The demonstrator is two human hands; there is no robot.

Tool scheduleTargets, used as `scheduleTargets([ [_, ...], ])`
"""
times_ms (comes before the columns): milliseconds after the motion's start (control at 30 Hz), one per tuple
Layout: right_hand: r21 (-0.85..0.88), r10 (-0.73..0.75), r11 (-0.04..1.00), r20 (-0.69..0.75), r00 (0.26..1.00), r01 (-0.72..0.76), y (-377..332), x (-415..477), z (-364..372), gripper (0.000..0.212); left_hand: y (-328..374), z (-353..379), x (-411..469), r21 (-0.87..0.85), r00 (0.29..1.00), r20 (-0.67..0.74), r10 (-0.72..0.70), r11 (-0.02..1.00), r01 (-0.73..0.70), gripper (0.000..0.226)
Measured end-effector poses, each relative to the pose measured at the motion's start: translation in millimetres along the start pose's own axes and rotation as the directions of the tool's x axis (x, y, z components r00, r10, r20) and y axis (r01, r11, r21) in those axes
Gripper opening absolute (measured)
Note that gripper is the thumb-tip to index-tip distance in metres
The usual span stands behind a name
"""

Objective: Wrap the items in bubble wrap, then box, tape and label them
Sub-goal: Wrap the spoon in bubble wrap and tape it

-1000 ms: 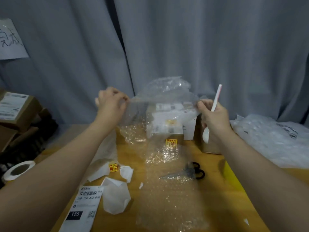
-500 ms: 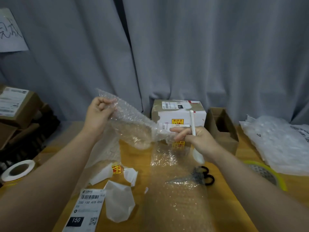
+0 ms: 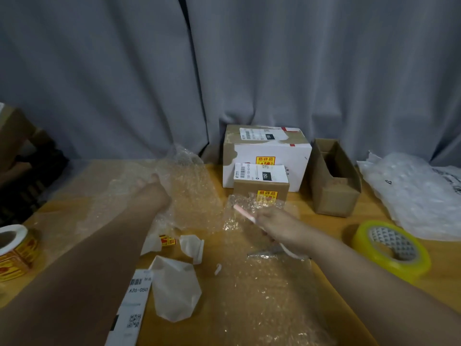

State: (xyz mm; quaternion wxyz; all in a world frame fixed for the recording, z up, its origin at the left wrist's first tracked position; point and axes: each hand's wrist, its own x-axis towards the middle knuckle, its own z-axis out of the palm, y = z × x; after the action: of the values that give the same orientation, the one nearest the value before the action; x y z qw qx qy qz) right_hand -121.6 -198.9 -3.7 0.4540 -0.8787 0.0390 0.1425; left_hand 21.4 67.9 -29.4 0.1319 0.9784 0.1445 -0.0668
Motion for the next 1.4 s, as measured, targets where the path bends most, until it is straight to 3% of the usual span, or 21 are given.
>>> scheduleTargets([
  [100,-0.108,0.002,0.994,0.158,0.988,0.015,6,-9,4,0.014,11,-10,-32,-0.127,0.924,-0.333,0.188,0.962,-0.242,0.058],
  [167,-0.113,-0.045,0.991,0.175,0.984,0.065,9,-16,2,0.011,27,-17,-69,-0.153,0.849,-0.373,0.375,0.877,-0.455,0.047],
  [267,-0.123,-0.092,0.985,0.198,0.976,0.118,12,-29,1,0.009,41,-4,-129,-0.224,0.780,-0.212,0.589,0.748,-0.625,0.031],
  [467,0.047,-0.023,0.999,0.116,0.993,0.017,32,-47,11,0.014,32,34,-189,-0.320,0.749,-0.023,0.662,0.705,-0.633,0.012],
  [533,0.041,-0.016,0.999,0.113,0.993,0.012,38,-51,13,0.013,27,40,-194,-0.287,0.715,0.091,0.693,0.706,-0.648,0.016],
  [633,-0.097,-0.054,0.993,0.072,0.996,0.060,46,-51,18,0.012,22,48,-199,-0.149,0.688,0.226,0.689,0.723,-0.675,0.040],
  [767,-0.122,-0.092,0.988,0.053,0.994,0.098,50,-51,21,0.010,14,49,-210,-0.261,0.722,0.128,0.680,0.726,-0.636,0.050],
  [833,-0.125,-0.103,0.986,0.065,0.993,0.111,51,-52,22,0.014,8,44,-214,-0.212,0.663,0.118,0.739,0.671,-0.710,0.049],
  [933,-0.176,-0.134,0.972,0.122,0.983,0.154,46,-53,21,0.017,4,37,-218,-0.049,0.500,0.417,0.759,0.568,-0.822,0.057],
  [1000,-0.250,-0.161,0.947,0.168,0.973,0.200,39,-52,23,0.017,4,36,-221,0.045,0.443,0.517,0.732,0.494,-0.868,0.060],
  [1133,-0.378,-0.181,0.892,0.201,0.963,0.247,36,-49,30,0.015,4,35,-218,0.033,0.415,0.433,0.800,0.446,-0.894,0.030],
  [1200,-0.345,-0.198,0.902,0.203,0.959,0.259,42,-49,30,0.012,5,29,-218,0.056,0.436,0.377,0.817,0.449,-0.892,0.019],
  [1300,-0.223,-0.196,0.946,0.186,0.963,0.236,50,-48,26,0.015,14,18,-218,-0.053,0.475,0.170,0.863,0.490,-0.870,0.014],
  [1400,-0.264,-0.189,0.939,0.147,0.971,0.223,57,-45,24,0.024,32,20,-217,-0.153,0.531,-0.011,0.848,0.523,-0.838,0.016],
])
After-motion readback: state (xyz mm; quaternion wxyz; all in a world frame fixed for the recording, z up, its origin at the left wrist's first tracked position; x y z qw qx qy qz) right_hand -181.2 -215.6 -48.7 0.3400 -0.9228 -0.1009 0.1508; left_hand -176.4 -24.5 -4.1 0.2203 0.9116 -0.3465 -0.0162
